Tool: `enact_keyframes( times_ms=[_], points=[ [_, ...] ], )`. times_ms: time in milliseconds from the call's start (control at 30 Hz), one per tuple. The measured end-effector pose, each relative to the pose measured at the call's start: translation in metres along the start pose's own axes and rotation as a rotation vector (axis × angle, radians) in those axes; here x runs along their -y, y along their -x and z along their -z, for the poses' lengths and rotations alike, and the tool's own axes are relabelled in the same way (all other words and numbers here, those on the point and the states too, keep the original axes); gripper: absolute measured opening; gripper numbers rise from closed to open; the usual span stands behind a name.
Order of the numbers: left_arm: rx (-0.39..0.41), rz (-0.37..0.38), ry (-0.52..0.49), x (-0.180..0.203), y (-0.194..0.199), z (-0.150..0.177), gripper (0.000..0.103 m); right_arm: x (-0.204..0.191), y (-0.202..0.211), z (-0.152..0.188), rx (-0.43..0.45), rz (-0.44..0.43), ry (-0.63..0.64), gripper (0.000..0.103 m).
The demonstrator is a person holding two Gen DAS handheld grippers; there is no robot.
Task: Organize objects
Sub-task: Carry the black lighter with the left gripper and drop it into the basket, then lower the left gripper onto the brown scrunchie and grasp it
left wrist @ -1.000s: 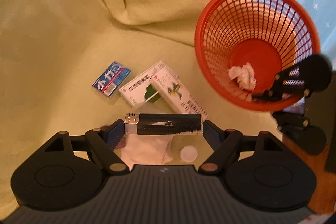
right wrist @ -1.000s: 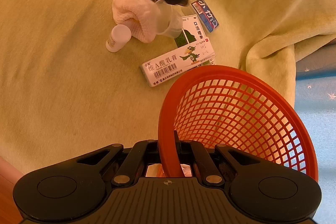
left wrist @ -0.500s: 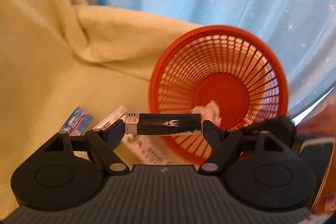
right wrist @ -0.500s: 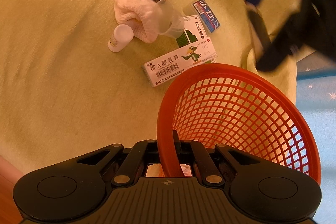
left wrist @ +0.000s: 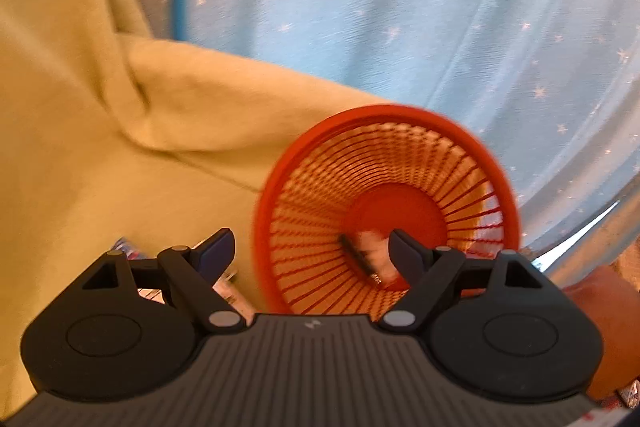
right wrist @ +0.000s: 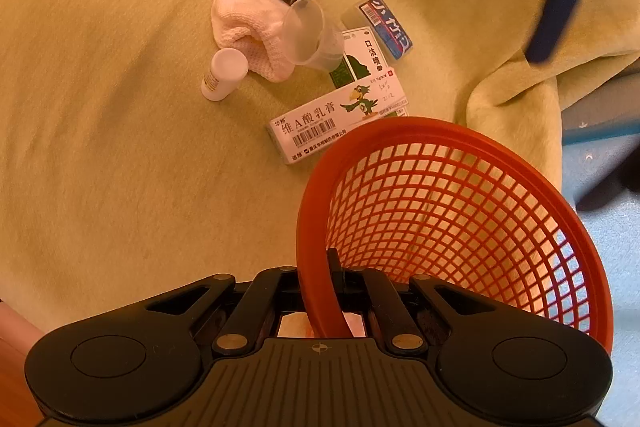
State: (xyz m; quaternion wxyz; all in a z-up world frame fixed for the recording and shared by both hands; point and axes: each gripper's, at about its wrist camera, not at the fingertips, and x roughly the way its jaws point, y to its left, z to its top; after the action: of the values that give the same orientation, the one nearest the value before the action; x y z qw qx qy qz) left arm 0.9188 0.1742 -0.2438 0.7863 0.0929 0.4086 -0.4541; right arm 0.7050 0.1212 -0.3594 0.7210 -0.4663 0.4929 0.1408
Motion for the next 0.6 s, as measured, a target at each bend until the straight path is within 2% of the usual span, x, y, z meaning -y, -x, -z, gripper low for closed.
enact_keyframes(
  times_ms=[333, 600],
  points=[
    [-0.077, -0.166, 0.063, -0.047, 0.014, 0.051, 0.081, 0.001, -0.002, -0.001, 0.001, -0.003, 0.007, 0.000],
    [-0.111, -0.240, 0.145, -0.076, 0.026, 0.086, 0.081, 0.000, 0.000, 0.000, -0.001, 0.000, 0.013, 0.000]
  ],
)
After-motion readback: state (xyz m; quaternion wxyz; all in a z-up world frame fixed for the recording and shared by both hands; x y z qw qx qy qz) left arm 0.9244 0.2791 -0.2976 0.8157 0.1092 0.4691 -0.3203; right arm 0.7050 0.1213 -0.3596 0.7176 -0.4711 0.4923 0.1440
